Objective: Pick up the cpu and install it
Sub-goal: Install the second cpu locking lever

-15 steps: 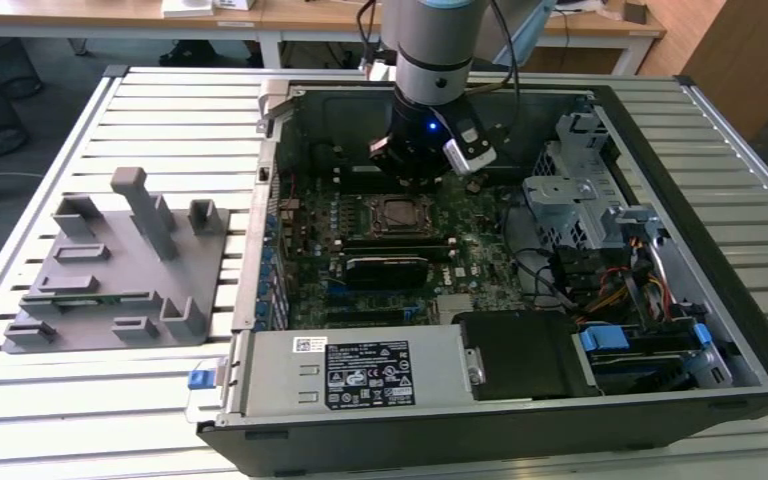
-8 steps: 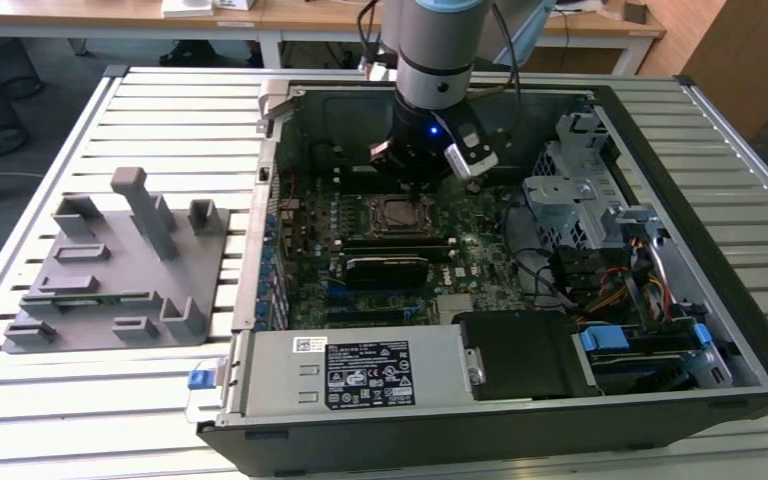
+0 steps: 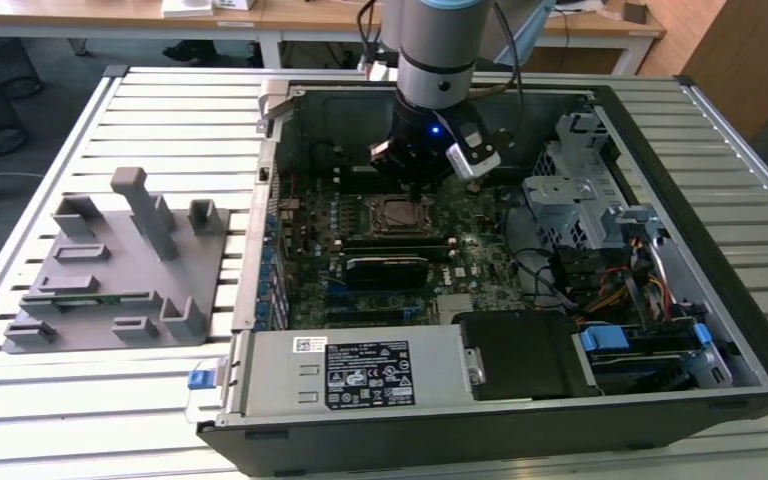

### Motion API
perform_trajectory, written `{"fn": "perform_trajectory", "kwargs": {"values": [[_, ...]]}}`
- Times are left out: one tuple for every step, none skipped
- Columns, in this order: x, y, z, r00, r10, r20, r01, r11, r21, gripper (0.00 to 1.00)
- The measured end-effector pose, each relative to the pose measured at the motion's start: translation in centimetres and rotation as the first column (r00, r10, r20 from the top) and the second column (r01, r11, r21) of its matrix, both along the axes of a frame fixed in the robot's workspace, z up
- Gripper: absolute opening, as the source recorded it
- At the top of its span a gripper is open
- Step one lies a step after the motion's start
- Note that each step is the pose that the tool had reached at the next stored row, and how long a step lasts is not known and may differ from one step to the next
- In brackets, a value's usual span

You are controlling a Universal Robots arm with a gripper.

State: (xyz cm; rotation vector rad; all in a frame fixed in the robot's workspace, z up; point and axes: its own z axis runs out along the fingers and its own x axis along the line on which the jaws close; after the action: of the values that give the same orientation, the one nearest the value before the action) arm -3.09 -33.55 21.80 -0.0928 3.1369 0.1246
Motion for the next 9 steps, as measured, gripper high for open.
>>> {"fn": "perform_trajectory", "kwargs": {"values": [[0.0,0.00,0.37,1.0000,0.000,0.0000,0.000,1.0000,0.0000,0.11],[0.0,0.00,0.74,1.0000,0.000,0.0001,0.000,1.0000,0.0002,0.11],[0.0,-0.01,1.04,1.0000,0.000,0.0000,0.000,1.0000,0.0000,0.11],[0.0,-0.02,1.30,1.0000,0.000,-0.0001,0.000,1.0000,-0.0001,0.11],[0.0,-0.04,1.43,1.0000,0.000,0.0000,0.000,1.0000,0.0001,0.11],[0.0,-0.08,1.43,1.0000,0.000,0.0001,0.000,1.0000,-0.0004,0.11],[0.0,-0.10,1.43,1.0000,0.000,0.0002,0.000,1.0000,-0.0033,0.11],[0.0,-0.16,1.44,1.0000,0.000,0.0000,0.000,1.0000,-0.0083,0.11],[0.0,-0.32,1.45,1.0000,0.000,-0.0001,0.000,0.9999,-0.0110,0.11]]}}
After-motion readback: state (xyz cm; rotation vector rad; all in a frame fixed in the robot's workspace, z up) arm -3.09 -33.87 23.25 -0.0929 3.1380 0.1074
